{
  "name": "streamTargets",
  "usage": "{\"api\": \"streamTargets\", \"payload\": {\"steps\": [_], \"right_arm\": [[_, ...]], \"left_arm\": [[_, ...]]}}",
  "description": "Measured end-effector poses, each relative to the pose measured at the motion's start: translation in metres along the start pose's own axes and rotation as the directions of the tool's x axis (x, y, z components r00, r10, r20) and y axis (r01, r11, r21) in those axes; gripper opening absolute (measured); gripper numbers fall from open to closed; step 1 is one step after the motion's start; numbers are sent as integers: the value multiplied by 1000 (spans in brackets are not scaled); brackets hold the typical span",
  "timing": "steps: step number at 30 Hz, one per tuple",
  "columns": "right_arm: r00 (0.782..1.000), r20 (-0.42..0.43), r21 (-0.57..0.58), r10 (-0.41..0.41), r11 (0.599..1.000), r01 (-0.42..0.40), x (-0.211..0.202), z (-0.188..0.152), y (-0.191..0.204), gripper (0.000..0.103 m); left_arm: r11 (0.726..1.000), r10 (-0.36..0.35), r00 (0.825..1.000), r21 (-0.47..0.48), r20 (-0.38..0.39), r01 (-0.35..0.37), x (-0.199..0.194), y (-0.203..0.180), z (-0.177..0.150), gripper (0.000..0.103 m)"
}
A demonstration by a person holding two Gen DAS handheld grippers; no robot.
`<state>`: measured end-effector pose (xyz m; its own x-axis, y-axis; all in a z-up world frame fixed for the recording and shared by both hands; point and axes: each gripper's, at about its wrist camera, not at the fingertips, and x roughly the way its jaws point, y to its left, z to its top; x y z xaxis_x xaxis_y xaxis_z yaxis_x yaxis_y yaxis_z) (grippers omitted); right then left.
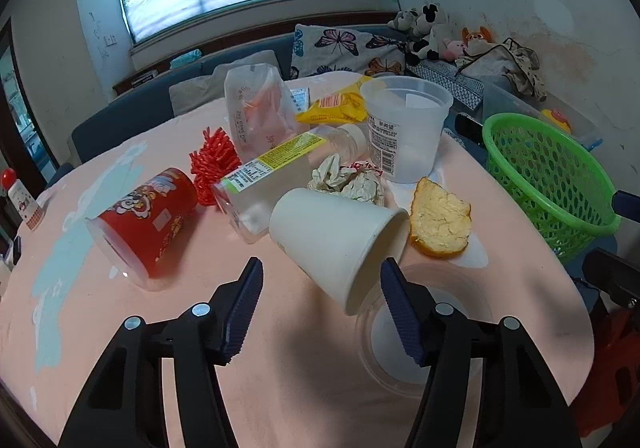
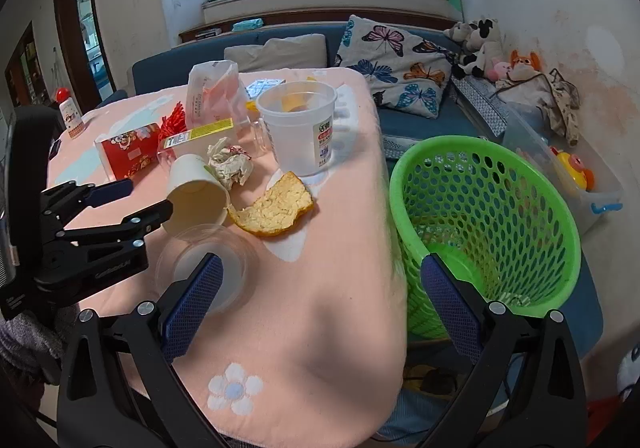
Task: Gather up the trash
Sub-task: 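Grasp the white paper cup with the left gripper while the right gripper grasps the clear lid, then carry the paper cup and clear lid to the green basket and release both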
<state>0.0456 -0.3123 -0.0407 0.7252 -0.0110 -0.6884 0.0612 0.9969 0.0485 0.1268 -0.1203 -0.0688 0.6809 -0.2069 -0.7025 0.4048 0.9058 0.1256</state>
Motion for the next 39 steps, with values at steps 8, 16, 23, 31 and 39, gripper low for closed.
{"api": "streamTargets", "payload": {"steps": [8, 16, 23, 31, 39], "right_arm": [[999, -32, -2, 14, 1000, -14, 18, 2, -2, 97], [997, -59, -5, 52, 999, -52, 36, 4, 2, 88], [992, -89, -10, 89, 996, -90, 51, 5, 11, 73], [983, -120, -12, 138, 990, -141, 58, -3, 24, 55], [971, -159, -14, 177, 983, -181, 70, -13, 37, 37]], "left_arm": [[1000, 18, 999, 1, -26, -18, 19, 1, 5, 45], [999, 0, 999, -38, -35, -2, 24, 14, 4, 22], [998, 10, 1000, -64, -11, -11, 18, 25, 2, 4], [997, 30, 999, -78, 23, -28, 5, 36, -1, 3], [995, 29, 998, -98, 64, -22, -19, 44, -4, 3]]}}
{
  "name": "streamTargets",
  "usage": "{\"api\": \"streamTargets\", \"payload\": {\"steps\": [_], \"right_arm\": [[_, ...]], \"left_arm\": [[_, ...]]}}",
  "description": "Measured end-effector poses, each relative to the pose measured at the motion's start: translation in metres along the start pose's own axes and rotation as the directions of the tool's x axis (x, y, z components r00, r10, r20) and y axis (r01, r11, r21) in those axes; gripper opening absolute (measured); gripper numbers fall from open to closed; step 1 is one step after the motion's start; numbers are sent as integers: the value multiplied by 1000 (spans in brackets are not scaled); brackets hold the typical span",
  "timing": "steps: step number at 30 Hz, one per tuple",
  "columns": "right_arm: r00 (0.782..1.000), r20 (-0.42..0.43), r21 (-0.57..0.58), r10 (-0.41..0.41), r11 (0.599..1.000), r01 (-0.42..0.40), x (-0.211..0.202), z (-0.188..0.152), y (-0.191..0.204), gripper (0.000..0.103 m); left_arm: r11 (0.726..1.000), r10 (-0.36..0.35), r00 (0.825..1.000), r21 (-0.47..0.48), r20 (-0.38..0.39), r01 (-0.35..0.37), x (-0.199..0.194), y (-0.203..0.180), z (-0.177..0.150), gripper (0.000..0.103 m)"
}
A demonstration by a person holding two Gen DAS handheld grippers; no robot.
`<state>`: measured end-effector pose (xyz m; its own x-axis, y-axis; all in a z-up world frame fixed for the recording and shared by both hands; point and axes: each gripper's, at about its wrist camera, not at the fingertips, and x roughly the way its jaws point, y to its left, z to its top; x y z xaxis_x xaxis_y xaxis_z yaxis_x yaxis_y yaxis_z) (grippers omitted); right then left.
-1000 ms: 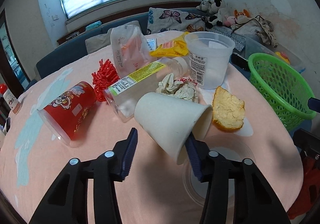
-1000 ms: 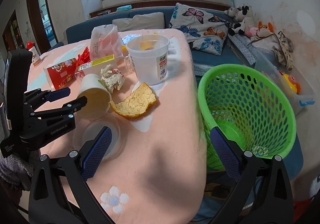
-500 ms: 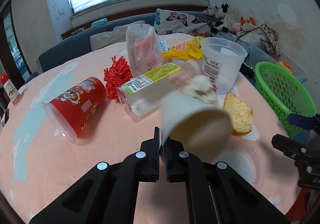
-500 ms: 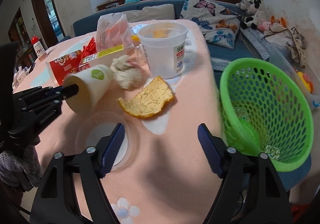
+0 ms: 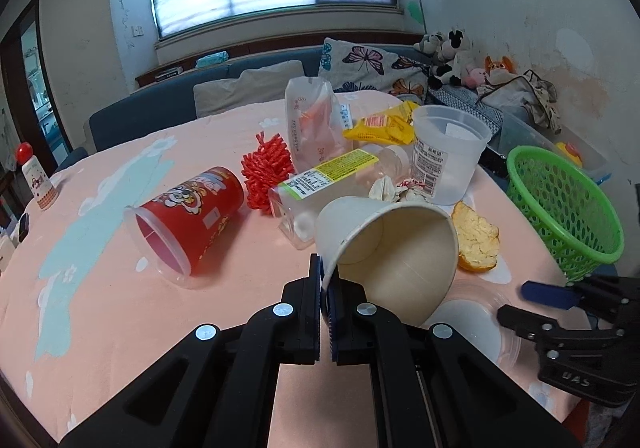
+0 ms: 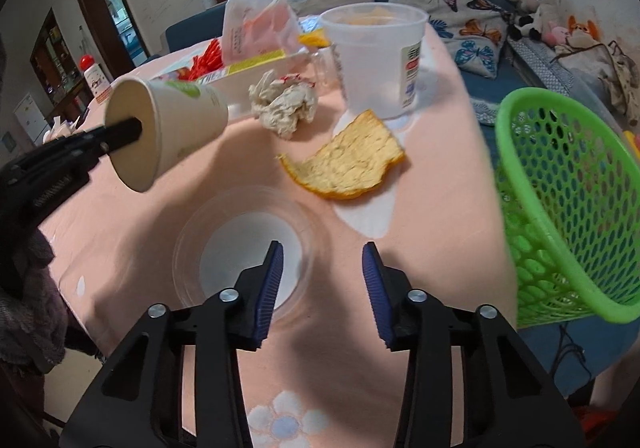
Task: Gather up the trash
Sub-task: 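Carry the paper cup and clear lid to the green basket and release both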
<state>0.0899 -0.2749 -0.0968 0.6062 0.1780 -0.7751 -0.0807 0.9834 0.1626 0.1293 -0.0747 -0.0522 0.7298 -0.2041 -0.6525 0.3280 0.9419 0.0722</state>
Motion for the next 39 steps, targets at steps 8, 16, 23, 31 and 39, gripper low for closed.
{"api": "streamTargets", "payload": {"steps": [8, 16, 23, 31, 39], "right_arm": [[1000, -11, -1, -8, 1000, 8, 16, 0, 4, 23], [1000, 20, -11, -13, 1000, 13, 6, -3, 9, 8], [996, 85, -9, -24, 1000, 25, -28, -1, 4, 5], [982, 167, 5, -92, 996, 93, -72, 8, -23, 5], [947, 193, 116, -257, 964, 238, -98, 16, -102, 5]], "left_arm": [[1000, 7, 999, -3, 32, -7, -17, 7, -1, 3], [1000, 4, 999, -7, 48, -4, -26, 7, 0, 3], [1000, -17, 997, 15, 76, 15, -38, -5, 7, 3], [997, -67, 993, 55, 93, 62, -42, -33, 24, 3], [988, -126, 987, 108, 102, 114, -39, -75, 46, 3]]}}
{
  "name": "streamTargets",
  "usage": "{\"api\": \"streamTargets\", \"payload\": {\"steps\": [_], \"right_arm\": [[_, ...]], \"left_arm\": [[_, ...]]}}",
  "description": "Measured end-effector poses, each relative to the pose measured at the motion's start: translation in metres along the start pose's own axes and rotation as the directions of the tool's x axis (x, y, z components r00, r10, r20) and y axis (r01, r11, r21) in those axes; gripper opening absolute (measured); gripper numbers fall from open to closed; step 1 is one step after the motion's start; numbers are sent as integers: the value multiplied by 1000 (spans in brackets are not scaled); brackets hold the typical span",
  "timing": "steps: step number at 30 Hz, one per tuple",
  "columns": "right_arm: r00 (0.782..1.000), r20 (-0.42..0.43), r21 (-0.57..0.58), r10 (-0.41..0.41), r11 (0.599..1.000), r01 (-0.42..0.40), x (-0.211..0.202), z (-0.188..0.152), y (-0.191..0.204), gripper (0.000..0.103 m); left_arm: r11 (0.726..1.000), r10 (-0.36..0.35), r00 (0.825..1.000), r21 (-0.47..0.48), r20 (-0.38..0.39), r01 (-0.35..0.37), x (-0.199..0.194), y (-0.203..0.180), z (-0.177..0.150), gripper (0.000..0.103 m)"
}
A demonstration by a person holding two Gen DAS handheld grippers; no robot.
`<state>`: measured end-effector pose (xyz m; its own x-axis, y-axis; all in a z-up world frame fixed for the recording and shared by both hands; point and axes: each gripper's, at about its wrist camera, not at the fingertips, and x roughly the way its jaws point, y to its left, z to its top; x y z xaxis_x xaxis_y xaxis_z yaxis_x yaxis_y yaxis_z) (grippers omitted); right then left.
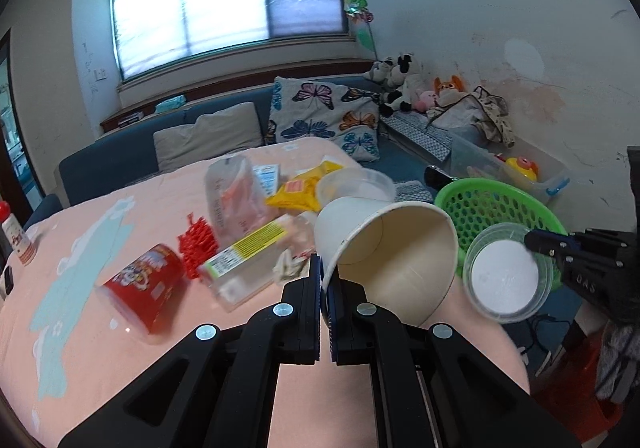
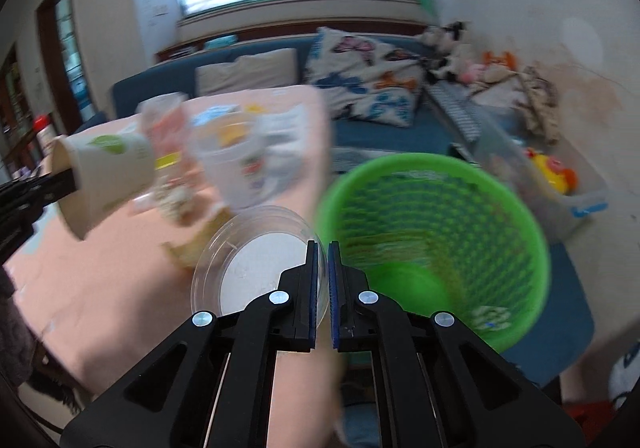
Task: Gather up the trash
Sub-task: 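Carry the paper cup and clear lid to the green basket and release both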
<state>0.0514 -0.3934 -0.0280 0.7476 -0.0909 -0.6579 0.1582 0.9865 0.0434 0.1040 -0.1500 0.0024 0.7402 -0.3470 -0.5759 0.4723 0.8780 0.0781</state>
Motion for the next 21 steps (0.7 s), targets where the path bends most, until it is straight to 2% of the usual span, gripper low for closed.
{"api": "streamTargets", "payload": {"steps": [5, 10, 21], "right_arm": [[996, -9, 61, -86, 994, 87, 9, 0, -51, 6], [991, -39, 112, -131, 984, 135, 21, -5, -88, 6], [985, -107, 157, -137, 976, 153, 40, -23, -113, 11]], "left_arm": [[999, -31, 1000, 30, -5, 31, 14, -28, 16, 3], [996, -58, 998, 68, -23, 60, 32, -61, 29, 3], [983, -125, 989, 129, -81, 135, 70, -118, 40, 3]]}}
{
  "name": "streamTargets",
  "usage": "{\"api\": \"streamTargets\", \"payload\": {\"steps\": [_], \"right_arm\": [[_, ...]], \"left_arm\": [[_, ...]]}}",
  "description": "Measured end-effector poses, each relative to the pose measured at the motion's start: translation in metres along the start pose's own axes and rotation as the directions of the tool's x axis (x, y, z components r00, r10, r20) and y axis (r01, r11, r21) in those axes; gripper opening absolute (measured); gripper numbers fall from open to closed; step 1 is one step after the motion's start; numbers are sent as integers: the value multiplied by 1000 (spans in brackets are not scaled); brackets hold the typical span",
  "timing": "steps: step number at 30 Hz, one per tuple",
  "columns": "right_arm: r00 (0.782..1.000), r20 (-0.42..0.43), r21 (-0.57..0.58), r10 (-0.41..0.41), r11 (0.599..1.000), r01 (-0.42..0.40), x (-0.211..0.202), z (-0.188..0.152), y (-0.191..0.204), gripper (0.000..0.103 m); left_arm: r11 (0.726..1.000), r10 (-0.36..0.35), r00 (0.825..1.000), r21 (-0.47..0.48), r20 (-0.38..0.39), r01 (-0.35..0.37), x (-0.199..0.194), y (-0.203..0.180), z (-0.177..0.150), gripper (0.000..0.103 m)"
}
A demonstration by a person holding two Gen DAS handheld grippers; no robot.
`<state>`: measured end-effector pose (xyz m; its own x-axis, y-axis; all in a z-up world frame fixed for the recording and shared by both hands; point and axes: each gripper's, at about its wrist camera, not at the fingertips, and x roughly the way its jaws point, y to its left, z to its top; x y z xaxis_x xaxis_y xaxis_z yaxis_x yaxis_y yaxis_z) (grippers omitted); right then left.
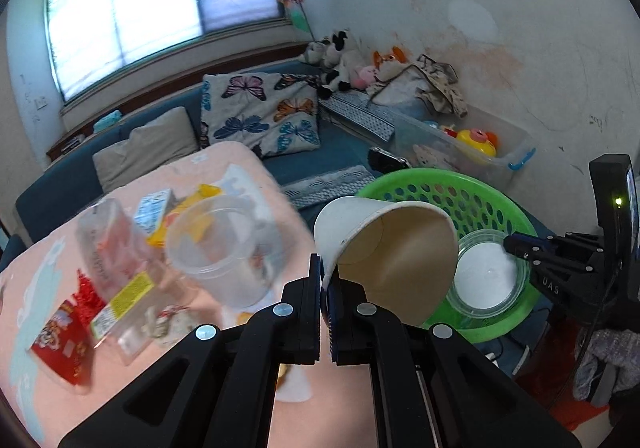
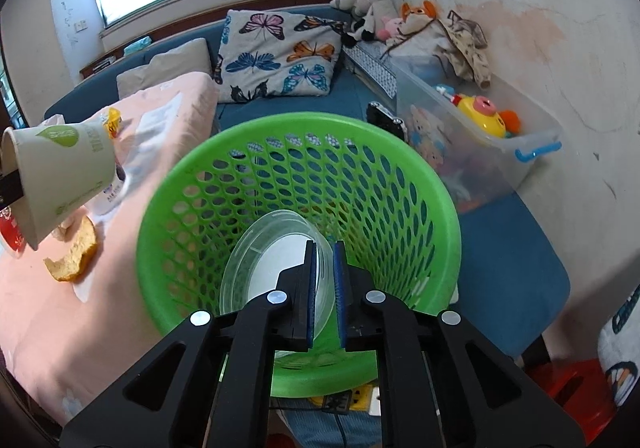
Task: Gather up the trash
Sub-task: 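Carry the paper cup and clear lid to the green basket and release both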
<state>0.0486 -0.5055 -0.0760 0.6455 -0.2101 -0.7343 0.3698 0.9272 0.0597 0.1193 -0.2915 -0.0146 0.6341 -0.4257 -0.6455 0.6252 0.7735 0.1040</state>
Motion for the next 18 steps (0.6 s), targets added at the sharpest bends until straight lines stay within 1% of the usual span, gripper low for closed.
{"api": "streamTargets", "payload": {"steps": [2, 4, 5, 7, 8, 11, 13, 15, 18], "right_arm": [[1000, -6, 8, 1, 1000, -1, 1, -2, -3, 12], [1000, -7, 17, 2, 1000, -2, 2, -2, -7, 17], [1000, -6, 20, 2, 1000, -2, 2, -2, -9, 21], [1000, -3, 19, -1, 1000, 1, 0, -3, -9, 22], [1000, -3, 20, 2, 1000, -2, 0, -4, -9, 25], [1000, 7, 26, 4, 1000, -4, -4, -4, -12, 40], [1000, 15, 29, 1, 1000, -2, -7, -5, -13, 43], [1000, 18, 33, 5, 999, -5, -9, -6, -14, 50], [1000, 29, 35, -1, 999, 0, -14, -7, -15, 53]], "left_arm": [[1000, -7, 1000, 12, -14, 7, 10, -7, 2, 3], [1000, -19, 1000, 19, -24, 19, 17, -13, 4, 3], [1000, -19, 999, 23, -30, 20, 21, -16, 5, 3], [999, -24, 999, 29, -42, 26, 27, -21, 6, 3], [999, -26, 999, 32, -48, 27, 31, -23, 6, 3], [999, -35, 997, 40, -63, 37, 38, -30, 6, 3], [998, -36, 997, 45, -71, 39, 45, -35, 6, 4], [998, -39, 996, 43, -82, 43, 50, -38, 5, 5], [998, -46, 994, 41, -97, 50, 58, -42, 4, 8]]}}
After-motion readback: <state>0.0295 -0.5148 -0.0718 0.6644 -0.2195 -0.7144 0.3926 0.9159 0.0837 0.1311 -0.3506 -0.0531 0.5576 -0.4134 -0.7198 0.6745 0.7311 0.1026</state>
